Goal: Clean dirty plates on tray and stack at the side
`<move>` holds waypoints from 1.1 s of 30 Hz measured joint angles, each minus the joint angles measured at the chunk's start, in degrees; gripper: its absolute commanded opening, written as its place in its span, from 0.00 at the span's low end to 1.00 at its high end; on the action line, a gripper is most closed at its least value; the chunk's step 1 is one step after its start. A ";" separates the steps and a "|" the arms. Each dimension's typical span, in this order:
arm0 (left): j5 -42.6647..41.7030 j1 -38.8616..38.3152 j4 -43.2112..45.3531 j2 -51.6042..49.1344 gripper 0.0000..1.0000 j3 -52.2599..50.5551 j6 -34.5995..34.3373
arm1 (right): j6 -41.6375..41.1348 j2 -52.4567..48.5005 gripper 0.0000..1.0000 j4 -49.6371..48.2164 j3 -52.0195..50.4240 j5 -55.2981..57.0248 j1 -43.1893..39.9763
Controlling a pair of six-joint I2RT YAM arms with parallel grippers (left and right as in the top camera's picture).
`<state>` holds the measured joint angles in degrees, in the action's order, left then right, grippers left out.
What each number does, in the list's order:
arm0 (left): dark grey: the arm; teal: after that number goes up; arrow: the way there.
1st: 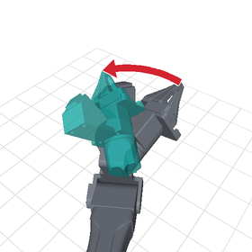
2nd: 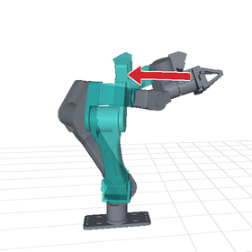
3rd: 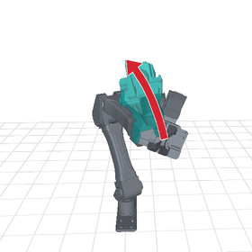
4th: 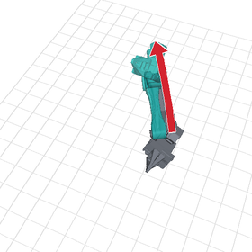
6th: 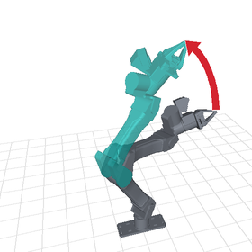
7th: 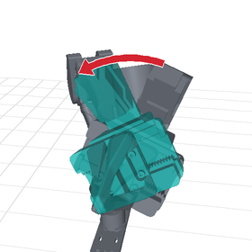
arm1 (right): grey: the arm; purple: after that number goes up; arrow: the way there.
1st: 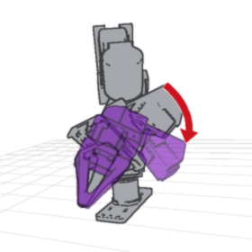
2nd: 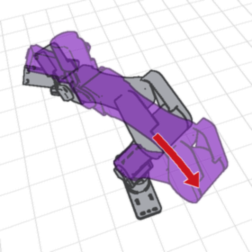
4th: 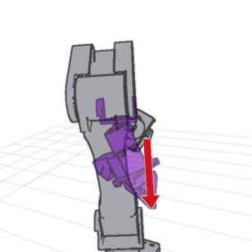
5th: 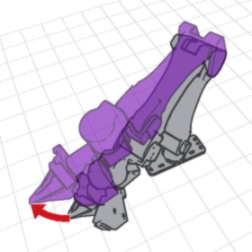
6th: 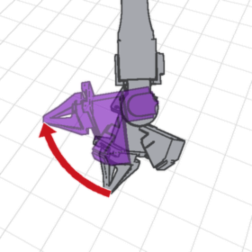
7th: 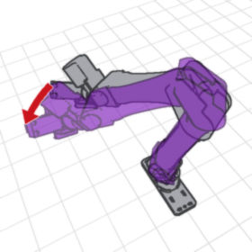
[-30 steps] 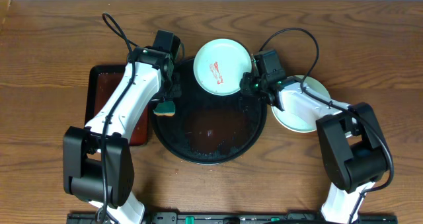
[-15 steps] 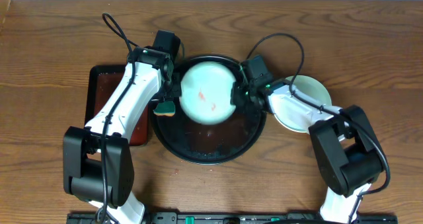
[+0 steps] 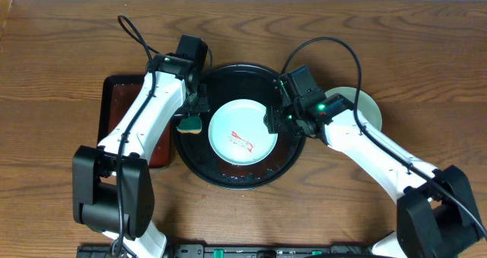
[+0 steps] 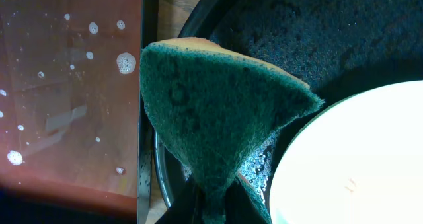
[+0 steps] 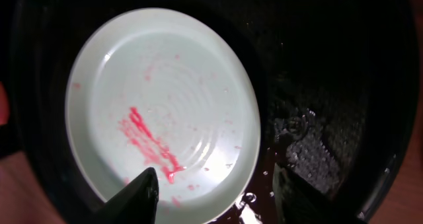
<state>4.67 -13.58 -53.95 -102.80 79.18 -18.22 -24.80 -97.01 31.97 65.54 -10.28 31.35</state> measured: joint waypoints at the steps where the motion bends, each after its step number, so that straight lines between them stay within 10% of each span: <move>1: 0.00 0.00 0.00 0.00 0.08 0.00 0.00 | 1.27 -0.39 0.54 -0.28 0.00 0.09 0.00; 19: -0.02 0.00 0.28 0.00 0.07 0.00 0.00 | 22.80 -28.87 0.50 13.46 30.64 -0.20 -0.55; 33: 0.00 0.00 0.28 0.00 0.07 0.00 0.00 | 24.15 -30.10 0.01 17.90 30.69 1.86 -0.92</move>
<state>4.67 -13.58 -53.67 -102.80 79.18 -18.22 -0.64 -127.11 49.87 96.23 -8.43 30.44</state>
